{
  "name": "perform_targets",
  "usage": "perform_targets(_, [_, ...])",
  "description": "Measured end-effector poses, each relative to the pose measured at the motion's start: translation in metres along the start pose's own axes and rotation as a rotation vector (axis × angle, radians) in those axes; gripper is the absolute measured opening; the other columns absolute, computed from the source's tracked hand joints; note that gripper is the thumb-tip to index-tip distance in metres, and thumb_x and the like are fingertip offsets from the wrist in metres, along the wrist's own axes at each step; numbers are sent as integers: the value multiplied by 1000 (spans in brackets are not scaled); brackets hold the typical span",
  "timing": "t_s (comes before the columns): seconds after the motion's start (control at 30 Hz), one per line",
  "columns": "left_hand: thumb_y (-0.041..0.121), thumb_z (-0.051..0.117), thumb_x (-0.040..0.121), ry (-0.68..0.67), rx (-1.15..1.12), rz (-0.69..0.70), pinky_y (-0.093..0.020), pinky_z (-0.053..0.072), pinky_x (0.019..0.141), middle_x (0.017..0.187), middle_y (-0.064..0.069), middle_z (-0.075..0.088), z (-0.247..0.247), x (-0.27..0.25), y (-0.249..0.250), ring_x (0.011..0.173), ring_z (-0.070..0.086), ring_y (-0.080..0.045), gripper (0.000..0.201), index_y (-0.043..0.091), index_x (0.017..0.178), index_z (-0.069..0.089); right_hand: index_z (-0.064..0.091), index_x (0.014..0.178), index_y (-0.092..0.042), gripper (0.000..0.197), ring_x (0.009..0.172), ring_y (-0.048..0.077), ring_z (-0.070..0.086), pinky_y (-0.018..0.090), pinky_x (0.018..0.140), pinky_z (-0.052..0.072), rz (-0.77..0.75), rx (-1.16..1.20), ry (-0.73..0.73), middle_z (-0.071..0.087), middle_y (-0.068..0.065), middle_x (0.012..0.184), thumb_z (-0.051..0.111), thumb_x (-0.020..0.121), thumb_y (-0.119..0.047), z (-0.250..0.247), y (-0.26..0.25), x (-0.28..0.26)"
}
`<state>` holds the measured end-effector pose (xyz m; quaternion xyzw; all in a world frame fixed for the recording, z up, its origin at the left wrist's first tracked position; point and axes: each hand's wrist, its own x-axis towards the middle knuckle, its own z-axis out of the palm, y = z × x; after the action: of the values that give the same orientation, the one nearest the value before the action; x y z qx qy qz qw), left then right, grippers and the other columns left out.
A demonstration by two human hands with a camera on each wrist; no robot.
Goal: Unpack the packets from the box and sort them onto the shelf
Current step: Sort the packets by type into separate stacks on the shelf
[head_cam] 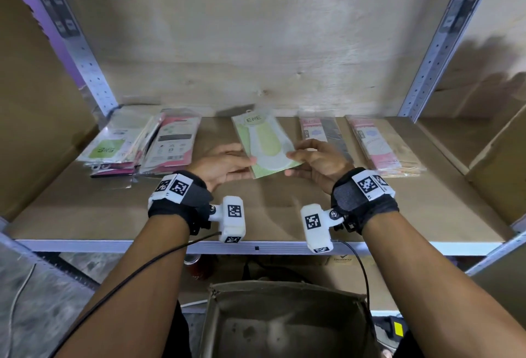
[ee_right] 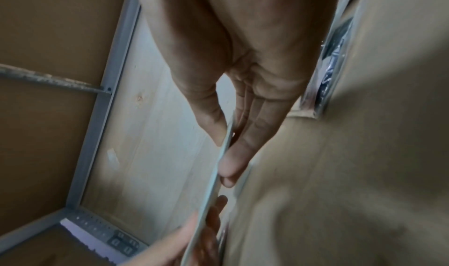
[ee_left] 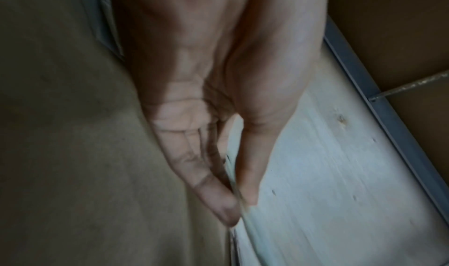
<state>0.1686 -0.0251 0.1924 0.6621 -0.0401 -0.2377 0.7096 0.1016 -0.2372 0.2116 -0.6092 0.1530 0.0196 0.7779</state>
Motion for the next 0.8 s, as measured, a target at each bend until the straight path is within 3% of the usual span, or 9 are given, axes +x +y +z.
perform_targets(0.13, [-3,73,84,87,154,48,-23,61,73,108,-11,73,-2,3,-2,87,72,-18,41,2,122,59,51,107,-4,29,60,25,68,29,48,58,35,-266,3,69,24,93,69,85,5,4,4,5])
perform_targets(0.23, [-8,75,81,163,219,37,-22,61,62,99,-16,70,-3,6,-3,77,71,-19,43,-7,121,59,56,104,-5,27,55,19,64,23,42,50,56,-461,12,68,12,73,73,83,2,3,6,10])
perform_targets(0.33, [-10,76,78,194,269,2,-23,61,60,111,-25,68,-5,9,-6,78,71,-21,47,-11,122,58,59,94,-5,18,50,16,61,22,41,47,99,-586,-21,68,7,60,73,84,-1,4,9,9])
perform_targets(0.4, [-5,79,77,197,299,-31,-27,62,68,115,-25,68,-6,11,-8,85,72,-25,49,-9,121,58,63,88,-6,11,51,16,61,25,47,53,96,-696,-1,69,10,66,73,85,-6,5,11,9])
perform_targets(0.5, [7,84,76,211,358,-79,-35,60,83,111,-19,70,-6,14,-9,95,72,-26,48,-2,117,61,68,87,-11,10,69,22,68,35,74,62,23,-842,55,75,12,87,75,83,-15,6,11,8])
perform_targets(0.57, [12,85,77,225,407,-94,-37,59,88,109,-17,71,-4,16,-8,99,71,-25,46,1,116,62,66,82,-17,9,82,25,73,38,79,62,-22,-875,70,75,11,94,75,82,-18,8,10,7])
perform_targets(0.63, [14,84,77,239,425,-86,-36,59,89,109,-17,71,-2,16,-7,101,70,-25,45,1,115,63,68,92,-16,14,96,27,71,41,82,61,-33,-900,54,72,10,105,75,82,-21,11,11,7])
perform_targets(0.73, [10,83,78,257,390,-67,-31,58,85,112,-19,70,3,18,-7,100,70,-25,45,-1,115,62,63,121,-12,41,108,28,65,42,89,58,-31,-903,30,65,9,120,73,84,-26,13,11,8])
perform_targets(0.8, [8,82,78,264,351,-49,-32,57,85,115,-20,68,6,19,-6,102,70,-27,44,0,116,60,60,124,-13,45,114,28,61,42,96,54,-56,-908,32,62,8,125,72,84,-28,13,11,9])
